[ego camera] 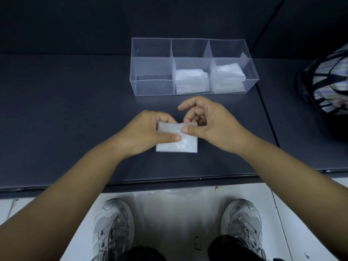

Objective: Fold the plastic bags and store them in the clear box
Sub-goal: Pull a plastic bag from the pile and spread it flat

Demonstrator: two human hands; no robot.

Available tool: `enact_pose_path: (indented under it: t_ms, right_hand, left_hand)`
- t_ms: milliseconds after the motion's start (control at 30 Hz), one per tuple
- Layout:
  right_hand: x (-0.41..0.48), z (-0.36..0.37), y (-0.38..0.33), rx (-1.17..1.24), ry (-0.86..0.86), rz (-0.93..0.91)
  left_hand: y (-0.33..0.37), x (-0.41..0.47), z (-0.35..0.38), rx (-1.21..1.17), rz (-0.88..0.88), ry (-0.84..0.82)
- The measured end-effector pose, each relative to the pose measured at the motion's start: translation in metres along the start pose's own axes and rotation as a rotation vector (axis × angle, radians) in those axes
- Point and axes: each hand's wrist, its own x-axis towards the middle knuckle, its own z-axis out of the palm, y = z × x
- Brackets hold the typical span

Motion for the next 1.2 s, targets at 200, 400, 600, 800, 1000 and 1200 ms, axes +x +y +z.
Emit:
enact_pose_path:
  t_ms: [200,400,600,800,1000,1200]
  right_hand:
    - [0.009,-0.016,0.004,0.208,0.196,0.147]
    - [0.069,-0.059,0.002,0.040,0.452,0.176]
    - [0.115,-0.061,0.023,-0.494,0.521,0.267]
    - [0.124,-0.060,0.031,-0.712,0.673,0.261]
    - [0.129,-0.063,0.029,-0.754,0.626,0.242]
    - [0.113,-0.046,0.025,-0.944,0.446,-0.104]
  left_hand:
    - [0.005,0.018,-0.003,-0.153,0.024,0.293]
    - [0.005,0.042,-0.024,0.317,0.210,0.622]
    - [-0.025,0.054,-0.014,0.960,0.174,0.380]
    - [-0.031,0.053,-0.012,1.048,0.169,0.339]
    - [-0.031,0.055,-0.012,1.056,0.153,0.326]
    - [-0.035,0.052,-0.009,1.064,0.151,0.340]
